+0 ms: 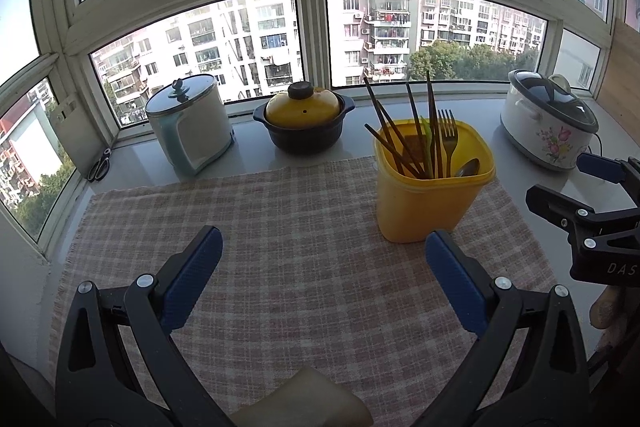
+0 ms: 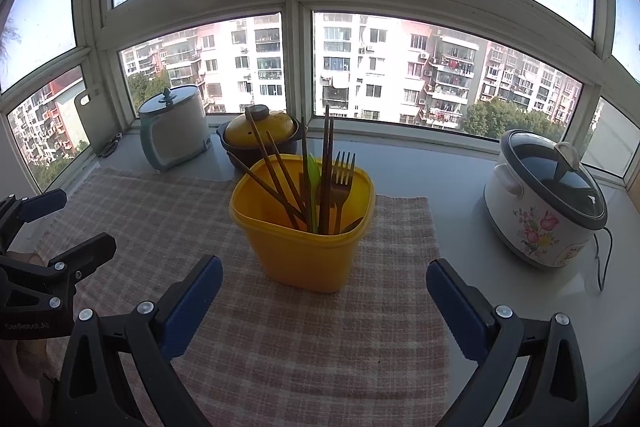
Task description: Organize utensils
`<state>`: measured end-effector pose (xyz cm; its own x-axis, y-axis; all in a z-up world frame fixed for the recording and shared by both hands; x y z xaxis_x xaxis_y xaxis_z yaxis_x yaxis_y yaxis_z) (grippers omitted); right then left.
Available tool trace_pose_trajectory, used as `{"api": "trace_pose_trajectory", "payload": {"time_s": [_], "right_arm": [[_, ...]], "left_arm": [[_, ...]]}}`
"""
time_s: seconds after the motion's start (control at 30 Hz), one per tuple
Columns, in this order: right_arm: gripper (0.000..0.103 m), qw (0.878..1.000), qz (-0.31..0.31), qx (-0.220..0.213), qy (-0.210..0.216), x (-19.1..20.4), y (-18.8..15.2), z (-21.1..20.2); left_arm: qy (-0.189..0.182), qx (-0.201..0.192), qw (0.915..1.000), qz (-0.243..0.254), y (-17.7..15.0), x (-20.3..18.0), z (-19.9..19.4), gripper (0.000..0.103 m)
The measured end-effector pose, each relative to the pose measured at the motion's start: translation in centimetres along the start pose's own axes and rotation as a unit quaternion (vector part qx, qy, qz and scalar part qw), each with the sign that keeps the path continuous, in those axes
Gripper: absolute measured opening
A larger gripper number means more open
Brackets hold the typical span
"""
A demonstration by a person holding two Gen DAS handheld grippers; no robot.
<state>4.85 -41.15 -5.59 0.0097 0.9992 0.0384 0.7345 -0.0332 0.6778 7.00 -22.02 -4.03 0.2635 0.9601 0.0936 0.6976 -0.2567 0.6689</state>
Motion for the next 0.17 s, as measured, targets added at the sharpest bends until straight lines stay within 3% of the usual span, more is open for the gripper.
{"api": "trace_pose_trajectory", "payload": {"time_s": [0.17], "right_arm": [[0.103,1.0,0.001,0.001,0.0,-0.09,0.08,0.16]], "left_arm": [[-0.002,-0.003,1.0,0.006,0.14,-0.3,0.29,0.103]]}}
Point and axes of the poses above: each gripper's, at about its wrist camera, not at the fingertips, and z roughly the way its jaws point, x to its left, y to its top, the point moved 3 cm from there along z, roughly the way its jaws point, and after that the axes turned 5 degrees about x, right-handed, at the moved point
